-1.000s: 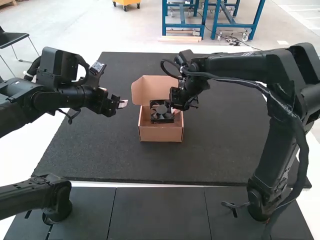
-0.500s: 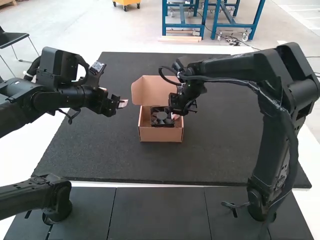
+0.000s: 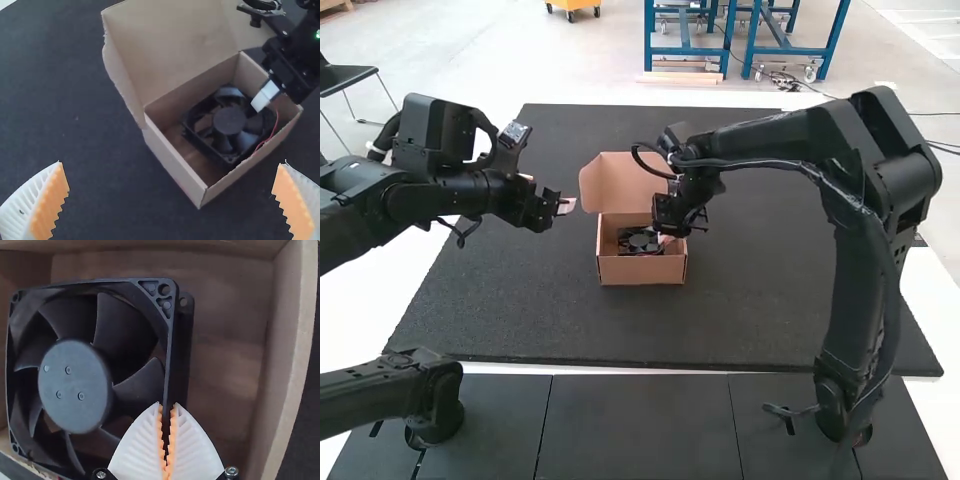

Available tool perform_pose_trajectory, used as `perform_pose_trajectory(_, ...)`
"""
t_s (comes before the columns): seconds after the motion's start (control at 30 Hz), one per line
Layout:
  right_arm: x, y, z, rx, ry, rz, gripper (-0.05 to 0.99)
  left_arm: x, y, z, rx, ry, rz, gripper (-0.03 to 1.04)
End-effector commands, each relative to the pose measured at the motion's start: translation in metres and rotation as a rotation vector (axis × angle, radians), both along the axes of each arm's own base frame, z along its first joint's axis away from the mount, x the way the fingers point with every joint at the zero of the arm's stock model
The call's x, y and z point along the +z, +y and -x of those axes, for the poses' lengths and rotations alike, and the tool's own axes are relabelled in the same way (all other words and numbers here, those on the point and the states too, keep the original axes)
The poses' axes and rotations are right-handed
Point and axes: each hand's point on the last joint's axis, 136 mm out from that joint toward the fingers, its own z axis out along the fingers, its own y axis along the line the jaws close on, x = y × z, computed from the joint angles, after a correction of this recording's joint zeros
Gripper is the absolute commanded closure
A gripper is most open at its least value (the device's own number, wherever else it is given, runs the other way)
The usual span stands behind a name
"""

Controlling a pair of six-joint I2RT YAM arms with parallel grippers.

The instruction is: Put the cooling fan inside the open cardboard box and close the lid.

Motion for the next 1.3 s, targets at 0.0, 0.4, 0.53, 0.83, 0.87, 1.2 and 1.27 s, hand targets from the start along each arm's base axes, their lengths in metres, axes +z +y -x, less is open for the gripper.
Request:
perform_pose_trajectory(0.0, 0.015, 0.017, -0.008, 0.029, -0.043, -0.045, 0.96, 0.005, 0.002, 0.0, 0.012, -0.022, 0.012, 0.05)
perform_pose_trajectory(0.4, 0.016, 0.019, -0.016, 0.03, -0.071, -0.042, 0.96, 0.005, 0.002, 0.001, 0.014, -0.019, 0.015, 0.05)
perform_pose_trajectory(0.53, 0.012, 0.02, -0.019, 0.017, -0.076, -0.041, 0.77, 0.006, 0.002, 0.002, 0.015, -0.021, 0.017, 0.05)
perform_pose_trajectory(0.83, 0.02, 0.017, -0.029, 0.034, -0.125, -0.014, 0.3, 0.001, 0.004, 0.005, 0.02, -0.011, 0.022, 0.05)
perform_pose_trajectory(0.87, 0.025, 0.019, -0.032, 0.033, -0.136, -0.02, 0.29, 0.001, 0.004, 0.005, 0.024, -0.009, 0.026, 0.05)
perform_pose_trajectory(1.2, 0.119, 0.03, -0.022, 0.113, -0.214, -0.172, 0.19, -0.003, 0.009, -0.01, 0.079, -0.011, 0.011, 0.05)
perform_pose_trajectory(1.27, 0.126, 0.015, -0.016, 0.136, -0.24, -0.139, 0.17, -0.004, 0.012, -0.017, 0.102, -0.014, 0.002, 0.05)
